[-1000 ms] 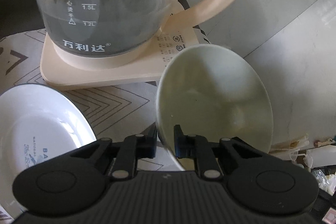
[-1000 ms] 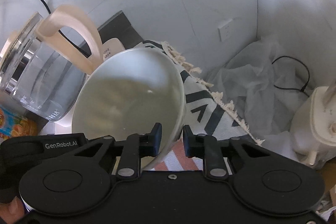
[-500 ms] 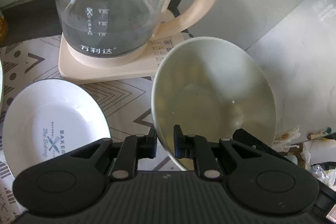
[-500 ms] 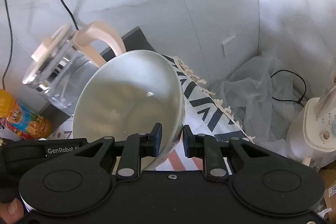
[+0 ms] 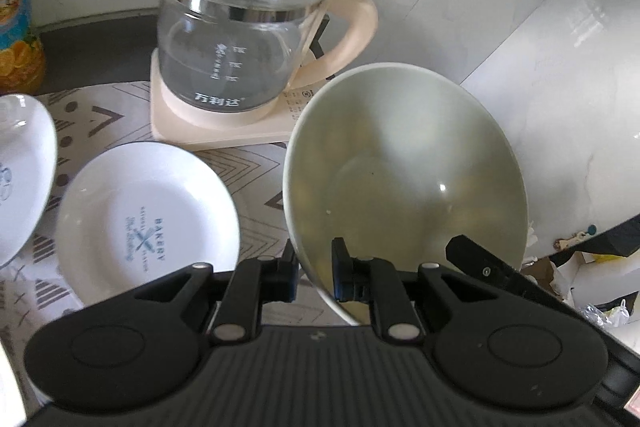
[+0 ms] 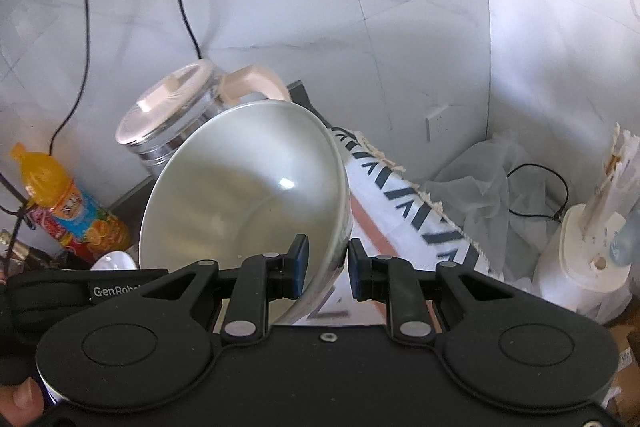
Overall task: Organize plates and bowls
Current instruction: 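Lift the small cream bowl and carry it over the stacked bowls, then lower the small cream bowl onto the stack and open both grippers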
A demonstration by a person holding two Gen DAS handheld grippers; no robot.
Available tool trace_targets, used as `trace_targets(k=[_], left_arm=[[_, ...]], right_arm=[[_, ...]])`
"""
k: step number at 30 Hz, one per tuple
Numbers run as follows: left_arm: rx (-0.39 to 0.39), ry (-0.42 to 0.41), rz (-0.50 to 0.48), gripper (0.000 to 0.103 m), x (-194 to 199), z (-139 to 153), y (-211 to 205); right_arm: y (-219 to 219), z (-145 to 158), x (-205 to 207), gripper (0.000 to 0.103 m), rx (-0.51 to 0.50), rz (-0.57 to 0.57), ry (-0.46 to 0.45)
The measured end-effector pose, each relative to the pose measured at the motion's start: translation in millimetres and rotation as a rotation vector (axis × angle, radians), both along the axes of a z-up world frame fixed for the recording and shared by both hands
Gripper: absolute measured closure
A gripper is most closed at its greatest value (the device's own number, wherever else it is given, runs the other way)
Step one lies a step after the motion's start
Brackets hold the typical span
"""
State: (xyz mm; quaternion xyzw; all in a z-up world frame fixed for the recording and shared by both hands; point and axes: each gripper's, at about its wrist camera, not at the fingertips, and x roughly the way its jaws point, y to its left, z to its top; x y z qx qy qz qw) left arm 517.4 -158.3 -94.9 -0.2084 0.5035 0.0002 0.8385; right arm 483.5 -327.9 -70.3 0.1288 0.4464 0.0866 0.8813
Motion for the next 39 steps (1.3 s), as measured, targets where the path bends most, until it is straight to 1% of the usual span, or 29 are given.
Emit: trace_targets(k=[9,13,21,25,30,39], left_arm=[[-0.009,-0.029,-0.016,0.088,-52,20,16],[-0.007,-0.037,-0.015,0.088,-74,26,16],[0.004,-0.038,0.001,0.088,-114,28,23],[0.004,-0.031,0.012,0.088,-132,23,27],[-0.015,-0.014,0.032,0.088,-152,14,33],[-0.027,0.028,0.065,0.088,-175,-8,46]], right_arm=[[12,21,-48,0.082,-0.022,0.004,-0.033],[17,23,-66,0.082,-0.031,0.010,-0.038],[27,23,-105,0.082,-0.035,0.032,-0.035],[31,17,-120,0.082,-0.036,0.037,-0.020],[35,9,-136,0.082,-0.041,0.043,-0.001],[47,-11,-148,0.081,-0.037,0.058,0.042]])
